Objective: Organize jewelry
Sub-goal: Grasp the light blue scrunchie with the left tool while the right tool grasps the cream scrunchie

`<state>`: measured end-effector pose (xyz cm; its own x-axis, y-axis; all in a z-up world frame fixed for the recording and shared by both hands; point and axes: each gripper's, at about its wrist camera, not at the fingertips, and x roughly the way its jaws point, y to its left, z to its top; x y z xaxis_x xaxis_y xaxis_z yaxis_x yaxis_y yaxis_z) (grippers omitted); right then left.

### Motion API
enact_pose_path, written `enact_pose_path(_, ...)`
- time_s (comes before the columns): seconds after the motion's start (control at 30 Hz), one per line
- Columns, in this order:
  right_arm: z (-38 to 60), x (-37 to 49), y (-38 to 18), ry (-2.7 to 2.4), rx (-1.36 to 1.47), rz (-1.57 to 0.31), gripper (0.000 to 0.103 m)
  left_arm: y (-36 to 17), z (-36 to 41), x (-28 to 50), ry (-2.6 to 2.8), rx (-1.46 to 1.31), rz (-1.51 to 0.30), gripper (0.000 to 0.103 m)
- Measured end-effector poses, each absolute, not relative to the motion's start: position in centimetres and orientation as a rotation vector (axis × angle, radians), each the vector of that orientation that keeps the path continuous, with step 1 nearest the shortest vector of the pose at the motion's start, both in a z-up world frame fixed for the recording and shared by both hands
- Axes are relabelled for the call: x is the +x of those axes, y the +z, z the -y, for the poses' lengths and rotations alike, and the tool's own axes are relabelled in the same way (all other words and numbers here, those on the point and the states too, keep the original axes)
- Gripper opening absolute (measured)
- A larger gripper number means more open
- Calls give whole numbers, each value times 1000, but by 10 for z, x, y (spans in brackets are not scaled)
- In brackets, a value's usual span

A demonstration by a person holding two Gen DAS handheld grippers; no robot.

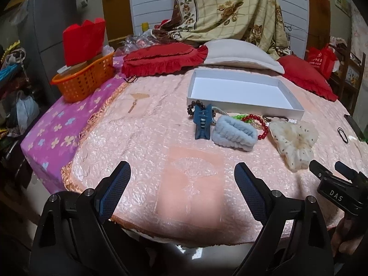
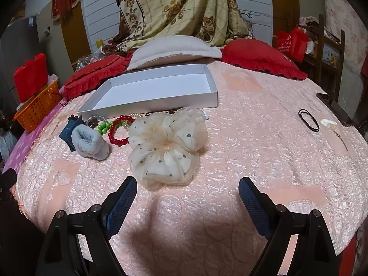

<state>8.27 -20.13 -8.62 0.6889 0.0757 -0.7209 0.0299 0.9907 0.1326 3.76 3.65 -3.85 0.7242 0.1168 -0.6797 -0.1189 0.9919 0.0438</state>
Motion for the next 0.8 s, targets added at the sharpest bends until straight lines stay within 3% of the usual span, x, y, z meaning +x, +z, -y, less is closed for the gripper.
enact_pose_path(0.33, 218, 94, -78, 47, 173, -798, 89, -42, -62, 78, 26, -189, -866, 92)
enact_pose_path(0.7, 229, 158, -88, 95, 210, -850, 89, -67, -30, 168, -125, -197, -1004, 92)
enact_pose_path(0.77, 231, 166, -92, 92, 229, -862, 89, -71, -25, 180, -129, -194, -1013, 86)
enact_pose_path(0.8, 232, 170, -95, 91, 237, -869, 89, -74, -22, 185, -130, -184, -1018, 78)
